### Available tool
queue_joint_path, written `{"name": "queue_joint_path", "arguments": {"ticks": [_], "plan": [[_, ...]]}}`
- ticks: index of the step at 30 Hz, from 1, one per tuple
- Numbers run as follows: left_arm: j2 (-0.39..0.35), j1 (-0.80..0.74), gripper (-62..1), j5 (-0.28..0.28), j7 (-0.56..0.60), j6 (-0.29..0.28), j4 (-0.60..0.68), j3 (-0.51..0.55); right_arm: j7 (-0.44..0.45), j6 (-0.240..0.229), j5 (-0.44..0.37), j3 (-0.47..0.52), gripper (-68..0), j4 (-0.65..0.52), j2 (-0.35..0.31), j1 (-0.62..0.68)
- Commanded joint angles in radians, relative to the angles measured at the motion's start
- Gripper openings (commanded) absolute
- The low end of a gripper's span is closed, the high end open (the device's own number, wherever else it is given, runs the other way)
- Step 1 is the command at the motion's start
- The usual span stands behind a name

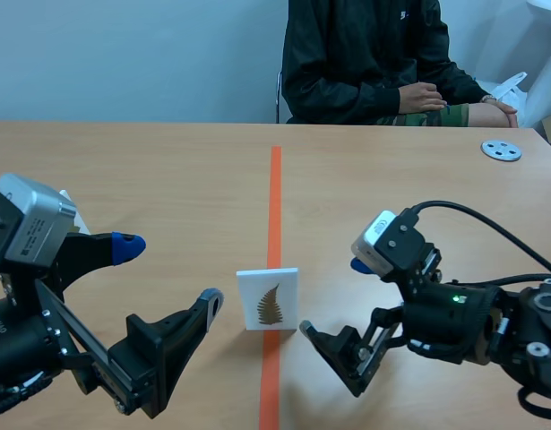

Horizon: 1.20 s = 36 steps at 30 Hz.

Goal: Sort the leaf by its shape. The table is split by an orange tape line. A compound leaf with several leaflets goes to the left side, a simple leaf with one blade goes to the right side. Return to the home posture when a red brick is placed on the table.

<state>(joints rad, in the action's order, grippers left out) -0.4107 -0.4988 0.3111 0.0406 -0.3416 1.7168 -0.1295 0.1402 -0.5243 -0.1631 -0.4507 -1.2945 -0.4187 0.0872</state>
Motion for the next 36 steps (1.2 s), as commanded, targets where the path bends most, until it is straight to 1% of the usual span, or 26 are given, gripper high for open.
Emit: {"name": "queue_joint_path", "arguments": {"ticks": [1,4,8,16,19,23,24,29,36], "plan": [[-0.006,0.000,1.4,0.010,0.014,-0.001,0.014,0.008,0.030,0.000,0.011,-0.011,0.4,0.006,0.015,-0.034],[-0.006,0.000,1.4,0.010,0.013,-0.001,0.014,0.008,0.059,0.000,0.030,-0.048,0.4,0.055,0.042,-0.075],[-0.006,0.000,1.4,0.009,0.013,-0.001,0.014,0.008,0.092,0.000,0.063,-0.092,0.4,0.091,0.072,-0.112],[-0.006,0.000,1.4,0.009,0.013,0.003,0.014,0.008,0.118,0.018,0.119,-0.174,0.4,0.149,0.126,-0.157],[-0.006,0.000,1.4,0.005,0.013,0.003,0.014,0.008,0.123,0.037,0.134,-0.195,0.4,0.163,0.133,-0.160],[-0.006,0.000,1.4,-0.025,0.013,0.003,0.014,0.008,0.122,0.038,0.134,-0.212,0.4,0.164,0.133,-0.159],[-0.006,0.000,1.4,-0.025,0.013,0.007,0.014,0.008,0.121,0.038,0.134,-0.213,-2.6,0.164,0.134,-0.159],[-0.006,0.001,1.4,-0.025,0.014,0.007,0.014,0.008,0.121,0.038,0.134,-0.213,-21.4,0.164,0.133,-0.159],[-0.006,0.001,1.4,-0.025,0.014,0.007,0.014,0.008,0.116,0.038,0.134,-0.212,-38.7,0.164,0.132,-0.156]]}}
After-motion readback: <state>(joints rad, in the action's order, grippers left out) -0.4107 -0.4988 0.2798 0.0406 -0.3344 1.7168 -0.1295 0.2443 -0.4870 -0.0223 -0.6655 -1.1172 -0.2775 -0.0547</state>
